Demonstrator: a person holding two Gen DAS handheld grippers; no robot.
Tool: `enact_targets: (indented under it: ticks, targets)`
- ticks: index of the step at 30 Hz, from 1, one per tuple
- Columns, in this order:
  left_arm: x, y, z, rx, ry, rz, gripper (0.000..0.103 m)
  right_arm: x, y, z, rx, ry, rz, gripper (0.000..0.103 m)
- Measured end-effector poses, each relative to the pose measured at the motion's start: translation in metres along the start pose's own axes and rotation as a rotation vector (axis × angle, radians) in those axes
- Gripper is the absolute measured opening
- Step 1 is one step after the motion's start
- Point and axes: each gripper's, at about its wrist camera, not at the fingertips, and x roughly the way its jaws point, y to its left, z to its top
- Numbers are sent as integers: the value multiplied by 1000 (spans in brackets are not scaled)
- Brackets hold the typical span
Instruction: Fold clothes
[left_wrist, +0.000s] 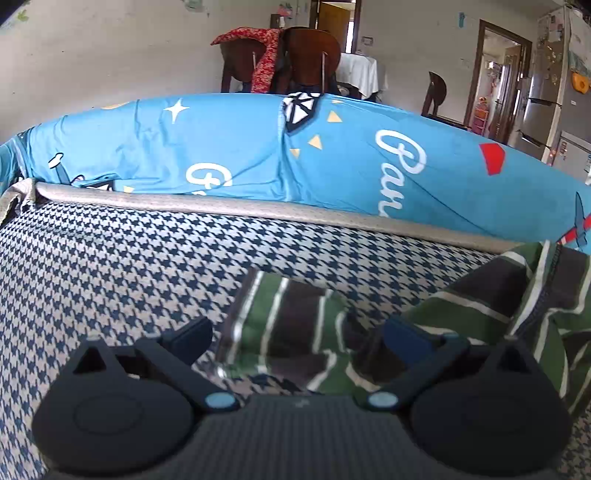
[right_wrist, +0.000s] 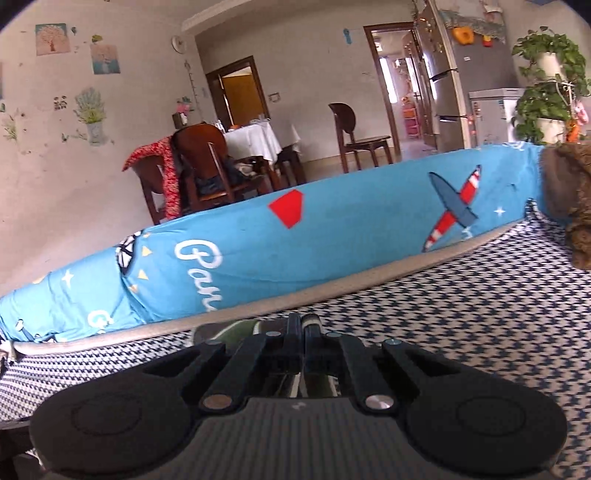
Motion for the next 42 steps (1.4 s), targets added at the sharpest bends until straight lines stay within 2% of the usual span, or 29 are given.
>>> enact_targets:
  ticks: [5,7,9,11,14,19,24,33,39,42]
  targets:
    - [1,-13,-3,15,13,-14,103,4,-23,-7,-24,114,-59,8]
    - [2,-17,-3,16,18,-23,103,8,-30,-11,-27,176,-72,18]
    - [2,-21,-4,26,21,-25,103,7,-35,-15,-33,202,-87,42]
    - [3,-24,-3,32,24,-32,103,4,-37,-19,-77,220,-89,56]
    - [3,-26,-4,37,28,-35,103,0,-37,-23,-139,224,-103,57]
    - [0,-28,-8,44,35,-29,103,-13,-41,-18,-148,152,-98,57]
    - [0,-29,-12,54,53,-31,103,-18,-25,-12,-130,102,20,57]
    - [-1,-14,-11,44,55,6,103,-2,44,-24,-216,78,263,57]
    - [0,9,-9,28,34,75,103,18,94,-45,-321,119,377,57]
    - [0,23,-9,7,36,98,103,30,110,-57,-364,160,395,57]
